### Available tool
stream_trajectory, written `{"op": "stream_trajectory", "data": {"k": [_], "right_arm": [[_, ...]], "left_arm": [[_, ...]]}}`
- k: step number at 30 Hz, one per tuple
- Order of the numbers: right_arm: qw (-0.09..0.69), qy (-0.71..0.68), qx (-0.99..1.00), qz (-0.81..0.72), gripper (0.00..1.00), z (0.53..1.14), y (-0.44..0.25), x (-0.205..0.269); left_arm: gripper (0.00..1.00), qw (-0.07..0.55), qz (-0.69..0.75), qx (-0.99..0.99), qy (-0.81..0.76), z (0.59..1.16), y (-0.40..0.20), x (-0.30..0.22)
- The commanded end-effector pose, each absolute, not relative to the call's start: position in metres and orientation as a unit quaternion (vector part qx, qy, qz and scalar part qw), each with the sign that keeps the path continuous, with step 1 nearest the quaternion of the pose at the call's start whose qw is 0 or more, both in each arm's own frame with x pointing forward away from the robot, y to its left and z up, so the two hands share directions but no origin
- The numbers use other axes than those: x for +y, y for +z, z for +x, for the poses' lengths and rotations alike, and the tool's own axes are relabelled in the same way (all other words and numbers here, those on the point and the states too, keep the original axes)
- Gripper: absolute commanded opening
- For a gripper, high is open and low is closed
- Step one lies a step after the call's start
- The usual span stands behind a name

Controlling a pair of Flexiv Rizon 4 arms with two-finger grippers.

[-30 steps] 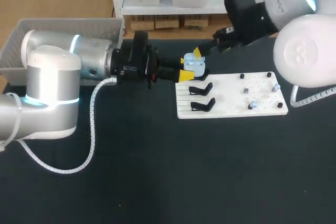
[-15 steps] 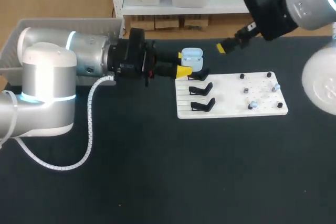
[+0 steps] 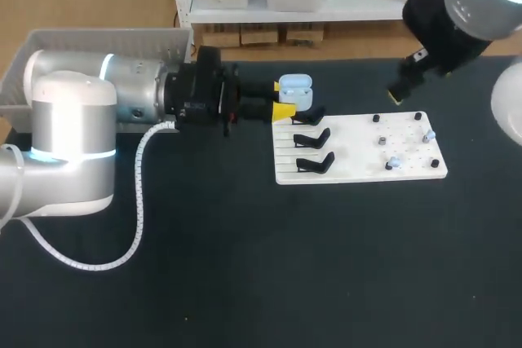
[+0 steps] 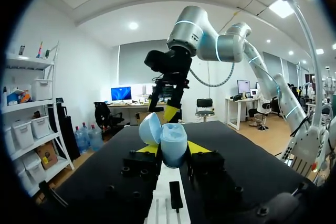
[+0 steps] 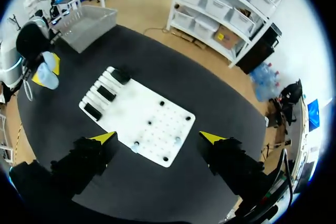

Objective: Pick up each earbud case from the left stands, insert the matching earbuds, close the lid, and place the case in the box.

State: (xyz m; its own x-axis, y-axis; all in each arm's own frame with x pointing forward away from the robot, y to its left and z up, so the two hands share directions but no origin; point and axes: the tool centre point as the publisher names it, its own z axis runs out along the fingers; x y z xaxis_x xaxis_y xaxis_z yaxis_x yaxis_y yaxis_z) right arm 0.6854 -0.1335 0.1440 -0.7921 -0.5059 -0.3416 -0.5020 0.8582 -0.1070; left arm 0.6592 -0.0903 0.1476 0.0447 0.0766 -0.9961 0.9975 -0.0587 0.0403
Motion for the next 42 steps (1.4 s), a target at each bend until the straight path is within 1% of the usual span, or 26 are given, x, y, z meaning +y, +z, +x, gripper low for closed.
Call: {"op": "stream_trajectory", "data": {"k": [1, 7, 15, 17, 19, 20, 22, 24, 26, 28, 33, 39, 41, 42], "right_arm": [[0.187, -0.049, 0.95, -0.246, 1.0, 0.682, 0.132, -0.146], [0.15, -0.048, 0.959, -0.237, 1.0, 0.68, 0.109, -0.162], [0.107, -0.036, 0.96, -0.257, 0.99, 0.676, 0.083, -0.165], [0.1, -0.036, 0.96, -0.26, 0.94, 0.677, 0.079, -0.166], [0.096, -0.038, 0.959, -0.263, 0.76, 0.678, 0.074, -0.168], [0.092, -0.038, 0.96, -0.262, 0.75, 0.679, 0.072, -0.169], [0.088, -0.039, 0.96, -0.263, 0.76, 0.68, 0.069, -0.17], [0.085, -0.041, 0.96, -0.265, 0.71, 0.681, 0.065, -0.17], [0.082, -0.041, 0.96, -0.265, 0.7, 0.682, 0.062, -0.17], [0.081, -0.041, 0.96, -0.266, 0.66, 0.683, 0.06, -0.17], [0.072, -0.037, 0.96, -0.267, 0.64, 0.687, 0.049, -0.169], [0.067, -0.03, 0.962, -0.262, 0.57, 0.691, 0.039, -0.171], [0.065, -0.028, 0.963, -0.26, 0.5, 0.691, 0.035, -0.172], [0.064, -0.028, 0.963, -0.259, 0.49, 0.691, 0.034, -0.173]], "left_arm": [[0.0, 0.479, 0.542, 0.495, -0.481, 0.657, 0.147, -0.09], [0.0, 0.479, 0.542, 0.495, -0.481, 0.657, 0.147, -0.09], [0.0, 0.479, 0.542, 0.495, -0.481, 0.657, 0.147, -0.09], [0.0, 0.479, 0.542, 0.495, -0.481, 0.657, 0.147, -0.09], [0.0, 0.479, 0.542, 0.495, -0.481, 0.657, 0.147, -0.09], [0.0, 0.479, 0.542, 0.495, -0.481, 0.657, 0.147, -0.09], [0.0, 0.479, 0.542, 0.495, -0.481, 0.657, 0.147, -0.09], [0.0, 0.479, 0.542, 0.495, -0.481, 0.657, 0.147, -0.09], [0.0, 0.479, 0.542, 0.495, -0.481, 0.657, 0.147, -0.09], [0.0, 0.479, 0.542, 0.495, -0.481, 0.657, 0.147, -0.09], [0.0, 0.479, 0.542, 0.495, -0.481, 0.657, 0.147, -0.09], [0.0, 0.479, 0.542, 0.495, -0.481, 0.657, 0.147, -0.09], [0.0, 0.479, 0.542, 0.495, -0.481, 0.657, 0.147, -0.09], [0.0, 0.479, 0.542, 0.495, -0.481, 0.657, 0.147, -0.09]]}}
